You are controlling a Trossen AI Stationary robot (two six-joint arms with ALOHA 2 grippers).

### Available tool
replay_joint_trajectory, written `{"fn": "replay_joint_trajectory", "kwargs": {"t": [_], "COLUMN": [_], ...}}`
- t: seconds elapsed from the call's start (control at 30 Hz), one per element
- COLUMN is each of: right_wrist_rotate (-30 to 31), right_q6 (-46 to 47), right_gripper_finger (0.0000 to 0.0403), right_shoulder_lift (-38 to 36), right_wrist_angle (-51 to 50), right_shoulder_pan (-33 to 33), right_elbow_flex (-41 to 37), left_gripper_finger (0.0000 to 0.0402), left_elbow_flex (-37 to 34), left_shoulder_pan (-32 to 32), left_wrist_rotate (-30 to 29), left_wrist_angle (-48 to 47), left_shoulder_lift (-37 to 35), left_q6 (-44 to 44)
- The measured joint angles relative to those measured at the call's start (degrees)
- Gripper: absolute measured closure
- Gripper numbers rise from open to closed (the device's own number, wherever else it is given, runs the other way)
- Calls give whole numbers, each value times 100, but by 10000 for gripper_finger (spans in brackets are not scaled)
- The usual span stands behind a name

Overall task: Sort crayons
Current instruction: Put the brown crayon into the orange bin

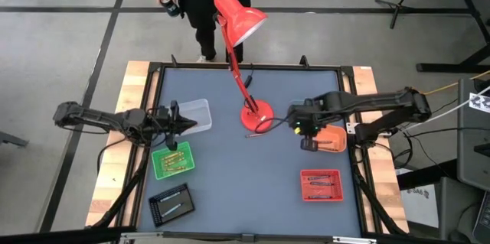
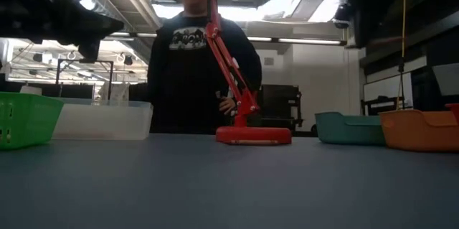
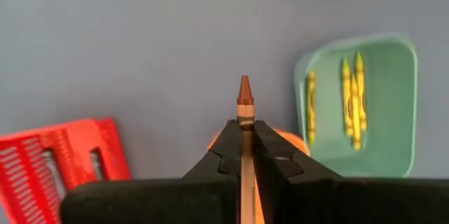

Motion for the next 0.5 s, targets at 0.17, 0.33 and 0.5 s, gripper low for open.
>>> {"fn": "replay_joint_trajectory", "kwargs": {"t": [0.17, 0.33, 0.5], "right_wrist_rotate": [-3, -97, -94], "right_q6": [503, 858, 870], "right_gripper_finger": [389, 389, 388], "right_shoulder_lift": [-455, -802, -858], "right_wrist_angle": [104, 384, 593], "right_shoulder_pan": [-2, -2, -2], "right_elbow_flex": [-934, -1928, -2667], "left_gripper_finger": [401, 401, 401], "left_elbow_flex": [0, 0, 0], "left_shoulder_pan": [168, 255, 268], "left_wrist_rotate": [243, 274, 315], "left_wrist_angle": [-4, -22, -23], "left_shoulder_lift": [0, 0, 2], "left_q6": [3, 56, 199]}}
